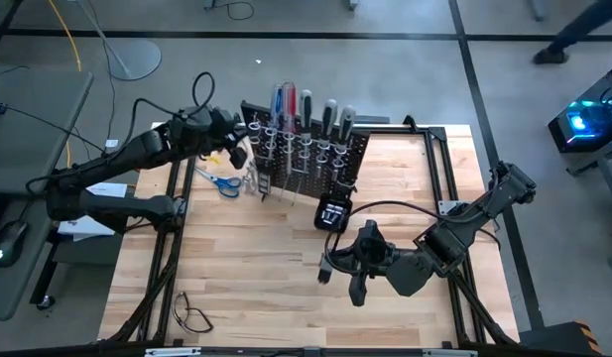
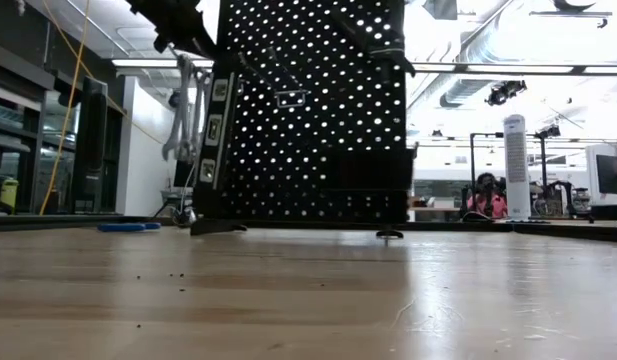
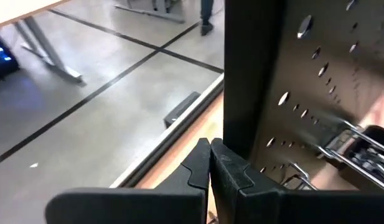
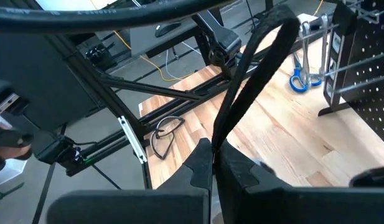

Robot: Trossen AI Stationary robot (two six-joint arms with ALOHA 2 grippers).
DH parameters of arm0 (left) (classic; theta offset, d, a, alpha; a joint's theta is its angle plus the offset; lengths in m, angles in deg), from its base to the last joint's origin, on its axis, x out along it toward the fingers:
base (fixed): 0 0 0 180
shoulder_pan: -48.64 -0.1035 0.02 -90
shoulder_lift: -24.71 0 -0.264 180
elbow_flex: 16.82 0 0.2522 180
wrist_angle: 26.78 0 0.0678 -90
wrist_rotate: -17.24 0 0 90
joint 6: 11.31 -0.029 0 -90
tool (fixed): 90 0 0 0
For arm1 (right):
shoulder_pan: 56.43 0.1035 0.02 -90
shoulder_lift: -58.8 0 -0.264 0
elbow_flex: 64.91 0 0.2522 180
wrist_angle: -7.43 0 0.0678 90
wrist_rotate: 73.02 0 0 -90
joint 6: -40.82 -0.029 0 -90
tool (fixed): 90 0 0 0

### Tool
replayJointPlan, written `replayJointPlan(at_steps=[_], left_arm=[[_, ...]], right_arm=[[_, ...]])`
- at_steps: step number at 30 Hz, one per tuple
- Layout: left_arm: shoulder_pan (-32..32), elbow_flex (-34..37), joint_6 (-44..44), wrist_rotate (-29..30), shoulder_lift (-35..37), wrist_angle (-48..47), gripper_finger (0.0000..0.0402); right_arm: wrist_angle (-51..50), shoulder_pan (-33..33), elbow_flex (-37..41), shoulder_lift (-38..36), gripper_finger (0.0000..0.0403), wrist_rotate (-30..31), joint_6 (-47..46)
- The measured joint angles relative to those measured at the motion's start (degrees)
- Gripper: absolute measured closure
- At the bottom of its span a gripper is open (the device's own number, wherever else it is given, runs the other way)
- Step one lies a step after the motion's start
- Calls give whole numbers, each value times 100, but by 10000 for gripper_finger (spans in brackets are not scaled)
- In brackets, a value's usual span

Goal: Hang tools onto peg board
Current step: Hang the gray tape measure on the pegboard

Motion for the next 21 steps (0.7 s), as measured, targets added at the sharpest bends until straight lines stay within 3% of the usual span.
replayJointPlan(at_steps=[9,21], left_arm=[[498,0,355,-81,6,-8,401],[1341,0,867,-96,26,49,401]], right_arm=[[-184,-16,-2,2,403,-12,-149],[-471,-194,-2,291,403,-469,-307]])
